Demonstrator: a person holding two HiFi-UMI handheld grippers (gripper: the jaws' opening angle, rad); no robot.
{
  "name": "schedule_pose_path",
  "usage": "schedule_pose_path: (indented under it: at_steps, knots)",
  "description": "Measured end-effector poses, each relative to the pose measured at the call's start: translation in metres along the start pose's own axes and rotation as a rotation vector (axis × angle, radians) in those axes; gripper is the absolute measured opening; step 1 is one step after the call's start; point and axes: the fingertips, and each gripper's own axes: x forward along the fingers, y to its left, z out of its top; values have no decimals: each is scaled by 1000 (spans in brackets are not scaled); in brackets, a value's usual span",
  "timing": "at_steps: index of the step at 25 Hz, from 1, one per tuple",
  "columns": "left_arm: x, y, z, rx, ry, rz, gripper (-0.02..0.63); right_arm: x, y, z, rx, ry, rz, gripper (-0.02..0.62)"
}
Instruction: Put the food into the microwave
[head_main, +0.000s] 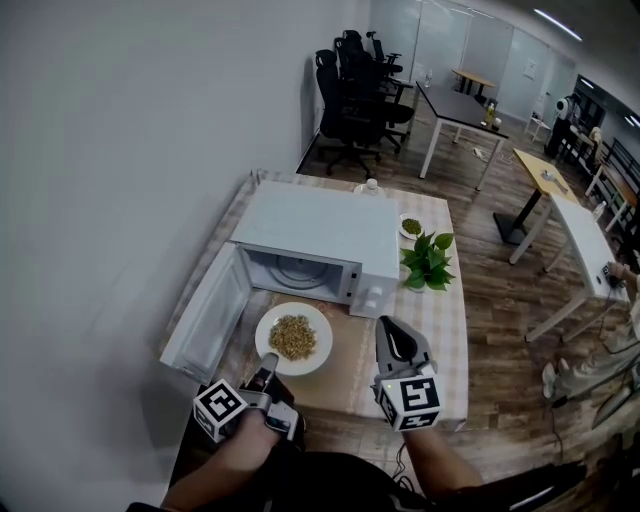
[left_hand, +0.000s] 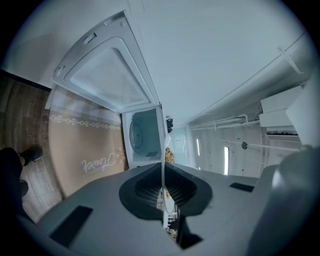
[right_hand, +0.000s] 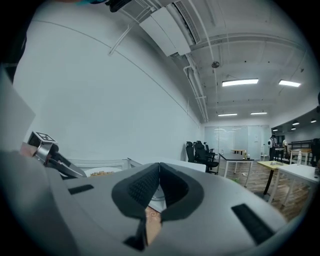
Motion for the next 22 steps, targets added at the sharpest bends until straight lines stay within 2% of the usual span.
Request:
schedule_pose_path:
  at_steps: [3,17,22]
  knots:
    - [21,10,11,-4,0,17,18,16,-4,-4,-17,11,-2,9]
    - [115,48,37,-9,30,112,18,54,-40,-8,-36,29,-113,9]
    - [146,62,41,-28,36,119,18,64,-51,-15,-38,51,-148,9]
